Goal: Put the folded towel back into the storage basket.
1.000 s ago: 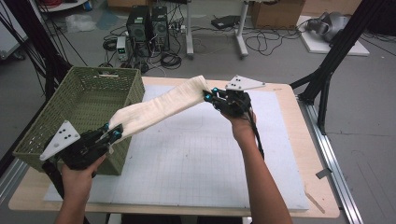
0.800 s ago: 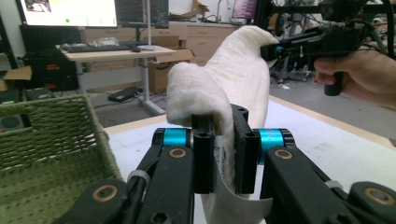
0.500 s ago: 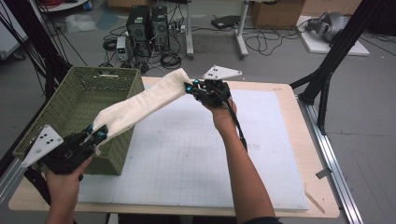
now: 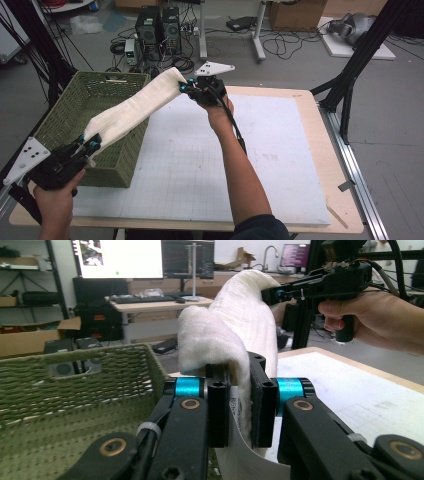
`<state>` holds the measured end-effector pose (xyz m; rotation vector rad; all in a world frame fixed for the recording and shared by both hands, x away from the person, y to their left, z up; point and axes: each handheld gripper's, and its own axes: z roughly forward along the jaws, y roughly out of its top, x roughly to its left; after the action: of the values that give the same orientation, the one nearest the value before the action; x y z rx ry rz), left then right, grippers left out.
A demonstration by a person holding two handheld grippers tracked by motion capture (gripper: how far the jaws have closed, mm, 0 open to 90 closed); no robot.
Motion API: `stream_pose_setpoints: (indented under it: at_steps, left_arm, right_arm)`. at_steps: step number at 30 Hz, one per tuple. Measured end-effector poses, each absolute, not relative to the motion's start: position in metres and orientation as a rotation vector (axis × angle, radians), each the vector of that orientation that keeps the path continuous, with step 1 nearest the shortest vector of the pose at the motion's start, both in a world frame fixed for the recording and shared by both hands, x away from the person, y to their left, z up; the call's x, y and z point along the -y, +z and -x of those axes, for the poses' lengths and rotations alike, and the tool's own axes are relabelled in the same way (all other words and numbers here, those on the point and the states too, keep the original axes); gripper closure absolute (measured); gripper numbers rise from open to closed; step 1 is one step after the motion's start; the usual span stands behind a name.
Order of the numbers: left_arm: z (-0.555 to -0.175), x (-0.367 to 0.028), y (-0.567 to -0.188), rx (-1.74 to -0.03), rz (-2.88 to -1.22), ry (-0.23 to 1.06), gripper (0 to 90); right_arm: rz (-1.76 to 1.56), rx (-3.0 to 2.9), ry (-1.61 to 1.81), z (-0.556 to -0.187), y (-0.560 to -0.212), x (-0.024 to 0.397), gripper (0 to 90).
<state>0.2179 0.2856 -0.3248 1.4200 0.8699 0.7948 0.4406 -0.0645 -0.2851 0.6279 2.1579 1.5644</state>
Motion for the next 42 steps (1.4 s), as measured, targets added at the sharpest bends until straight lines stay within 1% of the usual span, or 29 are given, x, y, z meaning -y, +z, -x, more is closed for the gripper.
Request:
stream_pose_setpoints:
  at_steps: [17,27,38,39,41,42]
  left_arm:
    - [-0.208,-0.321,-0.332,-0.992,-1.382,0.854,81.4]
    - [-0.204,-0.338,-0.333,-1.064,-1.383,0.905,81.3]
    - [-0.202,-0.346,-0.335,-1.122,-1.408,0.931,79.8]
    - [-0.203,-0.347,-0.335,-1.127,-1.413,0.93,77.5]
    - [-0.202,-0.348,-0.333,-1.153,-1.386,0.955,59.9]
    - [-0.202,-0.349,-0.332,-1.16,-1.369,0.966,50.0]
  right_arm:
    - [-0.565,-2.217,1.549,-0.466,-0.283,-0.012,83.4]
    - [-0.59,-2.278,1.517,-0.481,-0.305,-0.062,83.4]
    - [-0.59,-2.298,1.467,-0.494,-0.311,-0.116,82.9]
    - [-0.598,-2.302,1.447,-0.495,-0.311,-0.121,81.5]
    - [-0.641,-2.279,1.422,-0.494,-0.313,-0.128,63.9]
    - [-0.679,-2.262,1.437,-0.495,-0.314,-0.129,57.4]
